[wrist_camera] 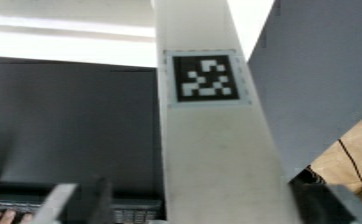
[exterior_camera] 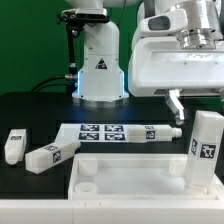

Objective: Assemble desk

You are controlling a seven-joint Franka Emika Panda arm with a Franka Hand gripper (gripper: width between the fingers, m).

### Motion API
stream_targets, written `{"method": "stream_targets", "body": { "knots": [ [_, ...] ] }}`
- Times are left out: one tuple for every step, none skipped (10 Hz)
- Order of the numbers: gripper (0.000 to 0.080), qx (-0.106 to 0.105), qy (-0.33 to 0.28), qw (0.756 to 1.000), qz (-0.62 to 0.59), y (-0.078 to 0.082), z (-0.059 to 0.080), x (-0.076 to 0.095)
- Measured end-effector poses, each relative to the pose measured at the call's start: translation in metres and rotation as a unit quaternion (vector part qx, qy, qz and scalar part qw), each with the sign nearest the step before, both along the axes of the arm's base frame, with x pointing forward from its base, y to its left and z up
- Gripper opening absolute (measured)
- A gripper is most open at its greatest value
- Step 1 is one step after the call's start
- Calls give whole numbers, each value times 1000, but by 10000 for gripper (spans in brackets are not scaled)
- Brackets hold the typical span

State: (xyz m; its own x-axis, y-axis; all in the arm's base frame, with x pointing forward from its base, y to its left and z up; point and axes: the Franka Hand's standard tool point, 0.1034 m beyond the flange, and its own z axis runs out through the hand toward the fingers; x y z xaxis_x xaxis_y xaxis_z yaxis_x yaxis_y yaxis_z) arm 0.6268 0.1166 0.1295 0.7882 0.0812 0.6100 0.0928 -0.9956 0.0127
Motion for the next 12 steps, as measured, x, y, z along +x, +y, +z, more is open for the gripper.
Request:
{"method": "stream_targets", "body": {
  "knots": [
    [622, 0, 0, 1000, 0, 0, 0, 0],
    [642, 1, 22, 1000, -4, -2, -2, 1],
    [642, 9, 42, 999, -17, -5, 3, 11],
    [648, 25, 68, 997, -36, -3, 4, 18],
    [648, 36, 115, 991, -49, 2, 1, 18],
    [649, 39, 156, 986, -53, 5, 0, 19],
    [649, 39, 182, 981, -55, 2, -1, 18],
    [649, 37, 205, 977, -54, 2, -6, 13],
    [649, 35, 243, 968, -52, 3, -9, 4],
    [649, 33, 262, 963, -52, 0, -10, 0],
    [649, 33, 286, 956, -52, -2, -9, -4],
    [649, 34, 285, 956, -53, -1, -8, -3]
  ]
}}
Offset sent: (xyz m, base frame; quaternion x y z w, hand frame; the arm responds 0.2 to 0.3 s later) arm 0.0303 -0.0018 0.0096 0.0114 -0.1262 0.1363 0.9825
